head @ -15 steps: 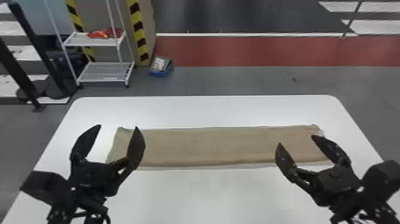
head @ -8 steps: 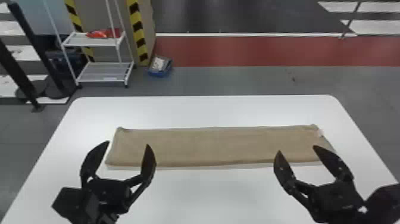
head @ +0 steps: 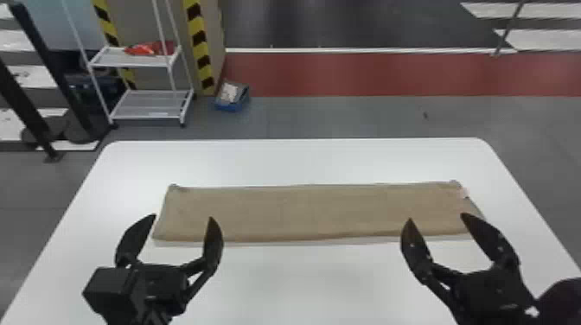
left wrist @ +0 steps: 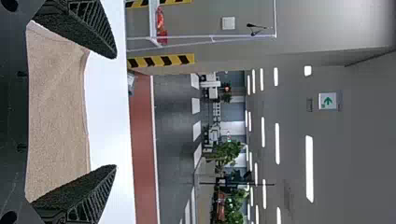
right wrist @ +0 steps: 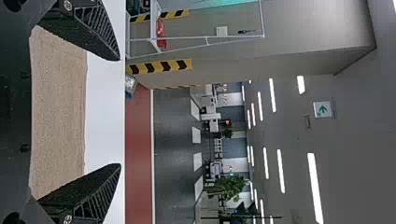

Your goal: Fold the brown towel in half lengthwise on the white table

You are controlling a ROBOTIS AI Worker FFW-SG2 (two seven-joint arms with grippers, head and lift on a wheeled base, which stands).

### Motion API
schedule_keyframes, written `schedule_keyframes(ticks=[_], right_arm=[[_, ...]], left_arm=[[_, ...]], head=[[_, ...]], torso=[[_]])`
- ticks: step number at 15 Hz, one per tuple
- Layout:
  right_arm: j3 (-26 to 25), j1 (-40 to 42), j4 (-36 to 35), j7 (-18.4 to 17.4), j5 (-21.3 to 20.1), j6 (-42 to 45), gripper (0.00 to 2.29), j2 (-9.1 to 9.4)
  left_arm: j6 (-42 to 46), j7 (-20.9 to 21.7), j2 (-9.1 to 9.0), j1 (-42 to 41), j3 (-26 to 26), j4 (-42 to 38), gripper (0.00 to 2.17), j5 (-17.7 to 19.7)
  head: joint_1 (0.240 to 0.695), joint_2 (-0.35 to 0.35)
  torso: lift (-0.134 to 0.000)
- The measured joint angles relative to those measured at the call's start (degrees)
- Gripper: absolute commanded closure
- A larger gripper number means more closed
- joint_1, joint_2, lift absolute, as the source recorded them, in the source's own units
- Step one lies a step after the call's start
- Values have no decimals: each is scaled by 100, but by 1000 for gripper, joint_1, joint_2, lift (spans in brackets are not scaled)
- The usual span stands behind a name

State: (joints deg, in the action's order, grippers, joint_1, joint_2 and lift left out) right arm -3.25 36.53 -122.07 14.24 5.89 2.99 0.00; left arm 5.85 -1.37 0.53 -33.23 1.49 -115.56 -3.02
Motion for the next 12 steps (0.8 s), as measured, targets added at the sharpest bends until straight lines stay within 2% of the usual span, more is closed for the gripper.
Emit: schedule_keyframes(ticks=[3,12], right_arm=[[9,5,-2,8,0,3,70,0],[0,46,-1,1,0,3,70,0]], left_arm=[[24,-137,-11,-6,7,1,33,9],[68,-123,-18,-10,9,-1,33,36]], head=[[695,23],[695,21]], torso=[[-57],[-57]])
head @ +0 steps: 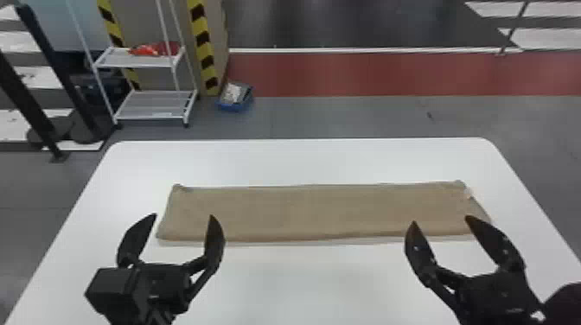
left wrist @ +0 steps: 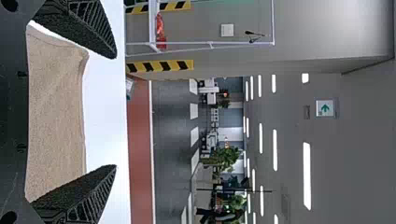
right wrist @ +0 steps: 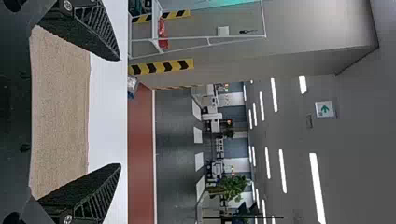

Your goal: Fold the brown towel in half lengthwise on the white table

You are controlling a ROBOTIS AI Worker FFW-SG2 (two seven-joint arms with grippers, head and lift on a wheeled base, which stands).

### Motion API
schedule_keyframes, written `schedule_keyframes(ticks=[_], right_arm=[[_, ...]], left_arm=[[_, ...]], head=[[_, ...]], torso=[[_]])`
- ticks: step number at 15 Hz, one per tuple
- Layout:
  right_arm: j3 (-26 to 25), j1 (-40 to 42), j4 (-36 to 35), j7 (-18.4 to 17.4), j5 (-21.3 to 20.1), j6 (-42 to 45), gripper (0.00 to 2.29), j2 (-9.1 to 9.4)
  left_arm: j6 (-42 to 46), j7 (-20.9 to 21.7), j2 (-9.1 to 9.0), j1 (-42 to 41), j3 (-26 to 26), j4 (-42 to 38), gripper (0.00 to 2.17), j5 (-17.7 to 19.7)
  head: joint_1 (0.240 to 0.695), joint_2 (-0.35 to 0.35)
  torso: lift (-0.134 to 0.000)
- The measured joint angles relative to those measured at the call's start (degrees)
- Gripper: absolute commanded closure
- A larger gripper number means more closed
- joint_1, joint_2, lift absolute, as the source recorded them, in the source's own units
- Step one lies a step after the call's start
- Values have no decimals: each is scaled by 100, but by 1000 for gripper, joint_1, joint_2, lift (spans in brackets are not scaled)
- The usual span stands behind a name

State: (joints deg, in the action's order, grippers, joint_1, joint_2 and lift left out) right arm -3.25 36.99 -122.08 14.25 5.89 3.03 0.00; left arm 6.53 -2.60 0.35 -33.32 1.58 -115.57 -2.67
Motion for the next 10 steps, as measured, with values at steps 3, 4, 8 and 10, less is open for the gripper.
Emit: schedule_keyframes(ticks=[3,4,8,10], right_arm=[[-1,1,30,-11,14,0,73,0],[-2,0,38,-11,25,0,73,0],[-9,-8,43,-35,35,0,73,0],[-9,-8,44,-38,35,0,73,0]], left_arm=[[1,8,0,0,0,1,33,17],[1,19,0,0,0,2,33,20],[1,58,0,12,0,8,33,50],[1,65,-1,19,0,8,33,60]], head=[[695,21],[695,20],[695,16],[695,15]], torso=[[-57],[-57],[-57],[-57]])
